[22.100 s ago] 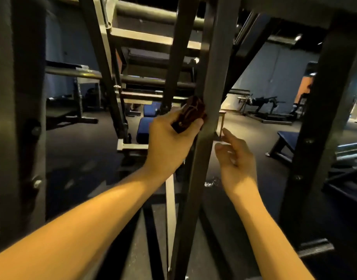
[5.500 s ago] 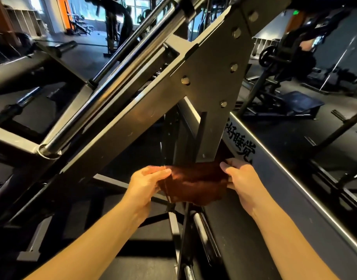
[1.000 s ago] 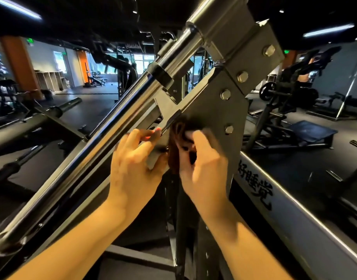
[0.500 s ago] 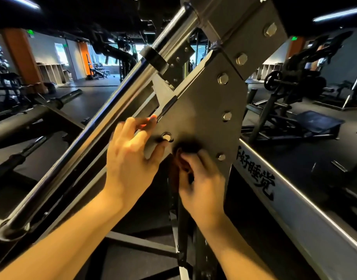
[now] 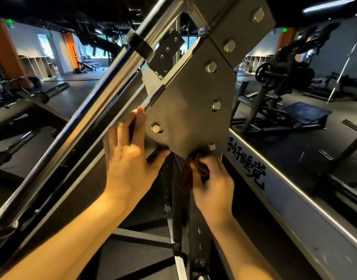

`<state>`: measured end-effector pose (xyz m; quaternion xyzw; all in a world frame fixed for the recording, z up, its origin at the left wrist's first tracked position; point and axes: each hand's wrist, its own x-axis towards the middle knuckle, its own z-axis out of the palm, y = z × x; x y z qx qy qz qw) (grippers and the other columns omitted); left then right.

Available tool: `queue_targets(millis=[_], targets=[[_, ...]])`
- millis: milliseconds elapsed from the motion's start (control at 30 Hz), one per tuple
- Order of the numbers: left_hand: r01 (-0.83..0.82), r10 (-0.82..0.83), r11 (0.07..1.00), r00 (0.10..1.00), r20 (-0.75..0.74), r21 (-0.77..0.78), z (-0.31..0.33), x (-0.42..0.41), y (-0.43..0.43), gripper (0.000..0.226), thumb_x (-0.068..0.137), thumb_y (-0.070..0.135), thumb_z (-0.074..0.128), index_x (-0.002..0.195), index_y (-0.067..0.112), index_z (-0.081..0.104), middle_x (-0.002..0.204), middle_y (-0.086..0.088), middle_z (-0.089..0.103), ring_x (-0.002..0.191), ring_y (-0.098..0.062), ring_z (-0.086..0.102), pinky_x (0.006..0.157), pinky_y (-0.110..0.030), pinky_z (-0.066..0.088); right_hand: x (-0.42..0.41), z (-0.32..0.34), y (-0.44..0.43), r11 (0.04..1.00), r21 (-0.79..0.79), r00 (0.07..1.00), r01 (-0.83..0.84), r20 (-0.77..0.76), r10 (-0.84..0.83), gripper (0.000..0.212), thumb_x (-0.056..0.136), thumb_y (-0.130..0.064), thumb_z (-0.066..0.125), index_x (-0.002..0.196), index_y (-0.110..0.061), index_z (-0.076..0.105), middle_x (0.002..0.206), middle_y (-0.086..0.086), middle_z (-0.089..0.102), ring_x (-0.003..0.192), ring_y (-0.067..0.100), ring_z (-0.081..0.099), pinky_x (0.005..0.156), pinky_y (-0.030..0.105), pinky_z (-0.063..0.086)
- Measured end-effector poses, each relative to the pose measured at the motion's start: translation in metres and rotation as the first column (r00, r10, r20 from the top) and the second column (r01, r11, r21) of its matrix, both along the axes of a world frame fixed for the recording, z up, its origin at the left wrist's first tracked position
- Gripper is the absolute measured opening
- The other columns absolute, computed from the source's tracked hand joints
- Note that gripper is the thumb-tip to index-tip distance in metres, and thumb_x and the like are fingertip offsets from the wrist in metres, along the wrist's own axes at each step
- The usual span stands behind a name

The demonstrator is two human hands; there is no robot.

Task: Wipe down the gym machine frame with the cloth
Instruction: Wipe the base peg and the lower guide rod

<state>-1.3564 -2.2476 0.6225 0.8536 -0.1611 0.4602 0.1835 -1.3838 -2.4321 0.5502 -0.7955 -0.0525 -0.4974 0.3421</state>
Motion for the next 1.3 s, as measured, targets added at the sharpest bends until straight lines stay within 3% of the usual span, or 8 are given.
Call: queue_targets(millis=[100, 267, 500, 600, 767, 967, 1200, 1300], targets=[[0.001, -0.001, 1.0, 0.999, 0.032, 0.006, -0.004, -0.004, -0.005, 0.11, 0.079, 0.05, 0.081, 0.16, 0.005, 0.023, 0.154, -0.021, 0.031, 0.142, -0.038, 0.025, 0.125, -0.048, 0.013, -0.01, -0.017, -0.022, 0.995, 0.087, 0.997, 0.056, -0.057, -0.051, 0.009, 0.093, -0.018, 0.07, 0.1, -0.016, 0.066, 0.093, -0.009, 0.067, 0.082, 0.003, 0.068, 0.07, 0.011, 0.052], [-0.046, 0.029, 0.986, 0.994, 0.104, 0.159, -0.015, -0.012, -0.024, 0.113, 0.083, 0.059, 0.073, 0.161, 0.0, 0.015, 0.165, -0.025, 0.015, 0.156, -0.035, 0.007, 0.127, -0.054, 0.001, -0.004, 0.018, -0.032, 0.943, 0.329, 0.998, -0.054, 0.044, 0.042, 0.01, 0.093, -0.015, 0.072, 0.099, -0.011, 0.065, 0.091, -0.005, 0.07, 0.09, 0.003, 0.069, 0.08, 0.018, 0.054], [-0.041, -0.011, 0.962, 0.982, 0.189, 0.271, -0.014, 0.009, -0.04, 0.098, 0.09, 0.06, 0.069, 0.159, 0.003, 0.029, 0.164, -0.03, 0.017, 0.155, -0.043, 0.012, 0.127, -0.052, 0.004, -0.012, -0.061, -0.023, 0.842, 0.539, 0.954, -0.005, -0.251, 0.166, 0.012, 0.092, -0.005, 0.072, 0.092, -0.007, 0.06, 0.08, -0.008, 0.064, 0.079, -0.004, 0.065, 0.066, 0.009, 0.048], [-0.083, 0.022, 0.953, 0.978, 0.209, 0.291, -0.02, 0.016, -0.042, 0.097, 0.093, 0.062, 0.065, 0.159, 0.002, 0.027, 0.164, -0.03, 0.017, 0.154, -0.043, 0.012, 0.127, -0.053, 0.008, -0.009, -0.049, -0.023, 0.852, 0.524, 0.943, 0.016, -0.291, 0.162, 0.012, 0.091, -0.006, 0.074, 0.091, -0.011, 0.063, 0.08, -0.008, 0.065, 0.079, -0.004, 0.066, 0.066, 0.01, 0.049], [-0.079, 0.016, 0.956, 0.976, 0.218, 0.282, -0.023, 0.02, -0.042, 0.093, 0.097, 0.062, 0.059, 0.159, 0.001, 0.026, 0.164, -0.031, 0.018, 0.154, -0.043, 0.013, 0.127, -0.054, 0.01, 0.005, 0.002, -0.012, 0.885, 0.441, 0.978, -0.146, -0.073, 0.198, 0.01, 0.09, -0.006, 0.075, 0.097, -0.007, 0.067, 0.088, -0.01, 0.069, 0.088, -0.005, 0.067, 0.075, 0.007, 0.049], [-0.1, 0.02, 0.944, 0.969, 0.246, 0.315, -0.024, 0.027, -0.039, 0.095, 0.097, 0.063, 0.057, 0.159, 0.0, 0.025, 0.163, -0.031, 0.017, 0.154, -0.042, 0.01, 0.127, -0.053, 0.007, -0.011, -0.074, -0.017, 0.805, 0.592, 0.912, 0.035, -0.349, 0.217, 0.012, 0.091, -0.01, 0.074, 0.089, -0.016, 0.064, 0.08, -0.007, 0.069, 0.078, 0.001, 0.069, 0.068, 0.019, 0.051], [-0.086, 0.02, 0.942, 0.98, 0.2, 0.325, -0.024, 0.028, -0.038, 0.099, 0.097, 0.064, 0.054, 0.162, 0.003, 0.01, 0.165, -0.028, 0.004, 0.155, -0.033, -0.009, 0.127, -0.048, -0.005, 0.01, -0.002, -0.008, 0.862, 0.477, 0.965, -0.171, -0.096, 0.245, 0.009, 0.091, -0.01, 0.074, 0.097, -0.012, 0.067, 0.088, -0.008, 0.07, 0.088, 0.003, 0.069, 0.074, 0.012, 0.052], [-0.098, 0.024, 0.937, 0.975, 0.219, 0.336, -0.025, 0.029, -0.037, 0.1, 0.097, 0.065, 0.055, 0.162, 0.003, 0.011, 0.165, -0.027, 0.005, 0.155, -0.033, -0.008, 0.127, -0.048, -0.003, -0.001, -0.047, -0.012, 0.855, 0.508, 0.945, -0.104, -0.218, 0.245, 0.008, 0.092, -0.011, 0.073, 0.096, -0.011, 0.066, 0.088, -0.007, 0.07, 0.087, 0.0, 0.069, 0.073, 0.01, 0.051]])
